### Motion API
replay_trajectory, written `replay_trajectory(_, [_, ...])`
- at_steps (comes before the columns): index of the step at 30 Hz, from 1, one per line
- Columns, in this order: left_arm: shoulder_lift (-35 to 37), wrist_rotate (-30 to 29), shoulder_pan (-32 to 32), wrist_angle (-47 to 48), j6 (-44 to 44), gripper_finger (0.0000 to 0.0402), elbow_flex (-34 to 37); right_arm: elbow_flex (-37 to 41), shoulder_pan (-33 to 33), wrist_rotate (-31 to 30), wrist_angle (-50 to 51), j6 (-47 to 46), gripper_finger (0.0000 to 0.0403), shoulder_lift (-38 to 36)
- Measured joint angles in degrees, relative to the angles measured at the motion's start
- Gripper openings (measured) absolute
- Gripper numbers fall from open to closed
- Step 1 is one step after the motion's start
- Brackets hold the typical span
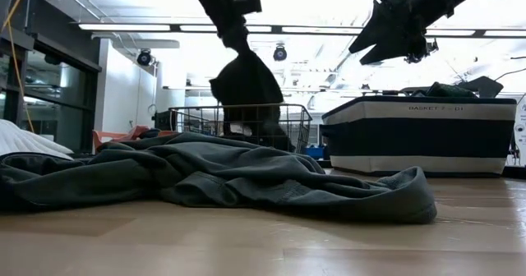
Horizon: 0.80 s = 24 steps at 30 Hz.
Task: Pick & Place Cloths
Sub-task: Put the right black boxer into the gold wire basket
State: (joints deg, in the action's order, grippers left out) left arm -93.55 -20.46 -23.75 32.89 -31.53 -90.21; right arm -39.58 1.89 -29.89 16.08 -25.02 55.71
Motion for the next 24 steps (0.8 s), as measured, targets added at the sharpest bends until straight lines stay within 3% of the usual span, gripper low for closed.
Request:
replay_trajectory(9, [-3.9, 12.4, 0.1, 7.3, 5.1, 0.0000, 0.0, 0.0, 0.0, 0.0, 0.0, -0.1, 0.0259, 0.0])
replay_trajectory(17, [-6.1, 12.5, 0.1, 11.4, 6.6, 0.0006, 0.0, 0.0, 0.0, 0.0, 0.0, -0.2, 0.0259, 0.0])
replay_trajectory(24, [-6.2, 8.4, 0.1, 10.1, 7.8, 0.0050, 0.0, 0.0, 0.0, 0.0, 0.0, -0.2, 0.0259, 0.0])
